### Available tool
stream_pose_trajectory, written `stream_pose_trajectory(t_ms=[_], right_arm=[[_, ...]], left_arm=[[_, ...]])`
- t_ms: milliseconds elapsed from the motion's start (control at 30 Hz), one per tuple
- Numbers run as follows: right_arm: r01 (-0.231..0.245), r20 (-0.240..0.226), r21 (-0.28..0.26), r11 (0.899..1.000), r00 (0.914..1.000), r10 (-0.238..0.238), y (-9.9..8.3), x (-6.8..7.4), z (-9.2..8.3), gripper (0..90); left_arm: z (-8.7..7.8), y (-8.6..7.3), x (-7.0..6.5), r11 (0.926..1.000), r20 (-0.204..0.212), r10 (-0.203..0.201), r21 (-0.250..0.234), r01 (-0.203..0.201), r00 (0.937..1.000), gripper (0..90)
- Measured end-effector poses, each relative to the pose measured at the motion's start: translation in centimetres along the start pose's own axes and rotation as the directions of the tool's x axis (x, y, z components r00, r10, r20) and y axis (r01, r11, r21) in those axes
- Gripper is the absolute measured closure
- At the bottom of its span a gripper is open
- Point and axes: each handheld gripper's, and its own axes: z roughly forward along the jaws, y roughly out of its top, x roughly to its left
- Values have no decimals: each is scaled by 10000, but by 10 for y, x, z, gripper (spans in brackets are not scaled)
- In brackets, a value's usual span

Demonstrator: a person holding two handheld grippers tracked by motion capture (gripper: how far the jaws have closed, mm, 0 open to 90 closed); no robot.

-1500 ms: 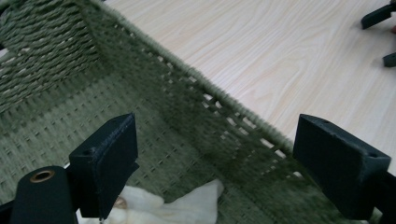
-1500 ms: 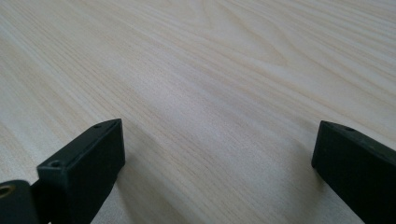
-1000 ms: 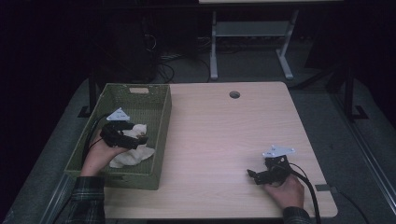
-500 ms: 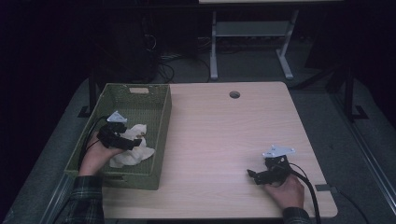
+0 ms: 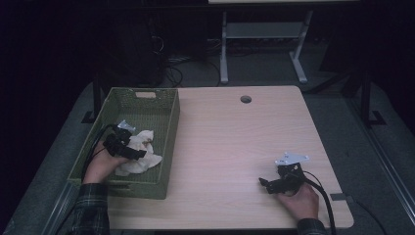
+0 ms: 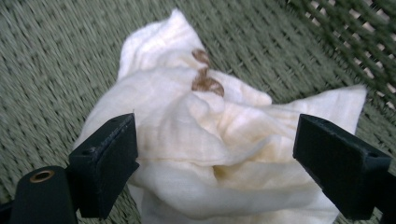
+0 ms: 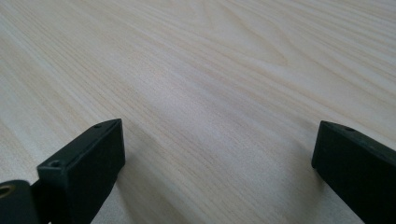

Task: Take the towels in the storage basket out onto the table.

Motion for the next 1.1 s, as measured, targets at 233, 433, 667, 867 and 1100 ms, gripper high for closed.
stream_pose_trajectory(t_ms=[233,433,667,867,1100], right_arm=[[31,-25,-13,10000,10000,-31,0,0,0,21],[42,-23,-12,10000,10000,-42,0,0,0,21],[22,-29,-13,10000,10000,-22,1,0,1,21],[9,-26,-9,10000,10000,-9,1,0,1,21],[19,-30,-12,10000,10000,-19,1,0,1,21]], left_arm=[[9,0,-2,9970,-107,92,766,-83,9999,134],[17,-2,-4,9906,9,-243,1344,240,9997,157],[19,-1,-6,9857,-61,-177,1672,185,9998,262],[13,1,-9,9810,-301,141,1937,-80,9994,563],[7,2,-11,9843,-291,-331,1724,376,9990,734]])
